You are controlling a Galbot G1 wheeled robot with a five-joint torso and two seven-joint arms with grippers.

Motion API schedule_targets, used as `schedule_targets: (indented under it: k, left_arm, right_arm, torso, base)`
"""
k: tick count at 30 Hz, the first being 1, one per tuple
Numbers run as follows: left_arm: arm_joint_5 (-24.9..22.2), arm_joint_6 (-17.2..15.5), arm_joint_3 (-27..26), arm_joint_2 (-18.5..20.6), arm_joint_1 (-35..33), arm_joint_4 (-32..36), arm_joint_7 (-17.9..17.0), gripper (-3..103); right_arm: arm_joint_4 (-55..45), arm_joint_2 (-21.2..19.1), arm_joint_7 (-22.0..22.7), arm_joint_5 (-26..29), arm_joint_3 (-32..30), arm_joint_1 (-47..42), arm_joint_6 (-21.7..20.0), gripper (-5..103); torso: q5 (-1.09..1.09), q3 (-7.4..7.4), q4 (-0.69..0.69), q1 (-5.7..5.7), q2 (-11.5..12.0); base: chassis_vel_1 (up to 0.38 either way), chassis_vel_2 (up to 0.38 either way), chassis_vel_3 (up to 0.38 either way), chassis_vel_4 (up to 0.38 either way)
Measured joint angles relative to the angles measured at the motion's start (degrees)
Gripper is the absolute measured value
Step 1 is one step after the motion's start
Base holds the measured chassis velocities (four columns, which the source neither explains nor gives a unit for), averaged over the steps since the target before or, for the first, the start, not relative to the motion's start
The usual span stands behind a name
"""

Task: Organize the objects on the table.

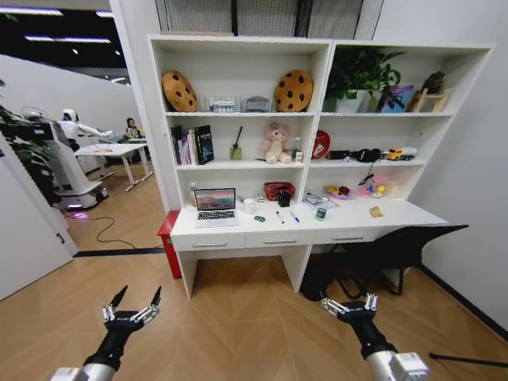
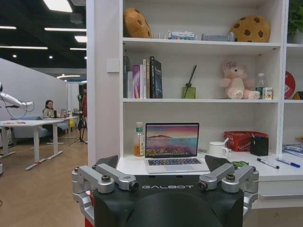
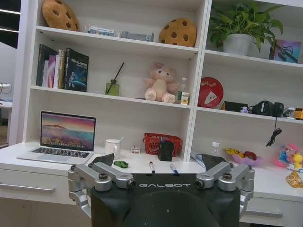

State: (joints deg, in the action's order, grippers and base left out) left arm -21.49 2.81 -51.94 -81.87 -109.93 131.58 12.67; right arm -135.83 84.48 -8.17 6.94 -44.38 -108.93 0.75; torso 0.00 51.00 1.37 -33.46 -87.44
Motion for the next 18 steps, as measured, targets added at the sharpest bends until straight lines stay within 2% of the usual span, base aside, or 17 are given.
schedule_targets:
  k: [7,18]
  left_arm:
    - [0.37,-0.11,0.03,-0.05,0.37,-0.56,0.18,100]
    - [0.67,-0.25,0.0,-0.07,1.06,-1.84,0.28,100]
  right_arm:
    - [0.37,-0.26,-0.58,0.31,-0.05,0.4,-0.44,100]
    - [1.28,-0.35,-1.49,0.45,0.45,1.44,-1.44,100]
  torso:
    - [0.0,-0.01,0.0,0.02,-0.01]
    - [-0.01,0.0,0.01,-0.01,0.01]
  base:
    - [-0.056,0.07,0.072,-0.064]
    - [-0.223,0.215,0.208,-0.227]
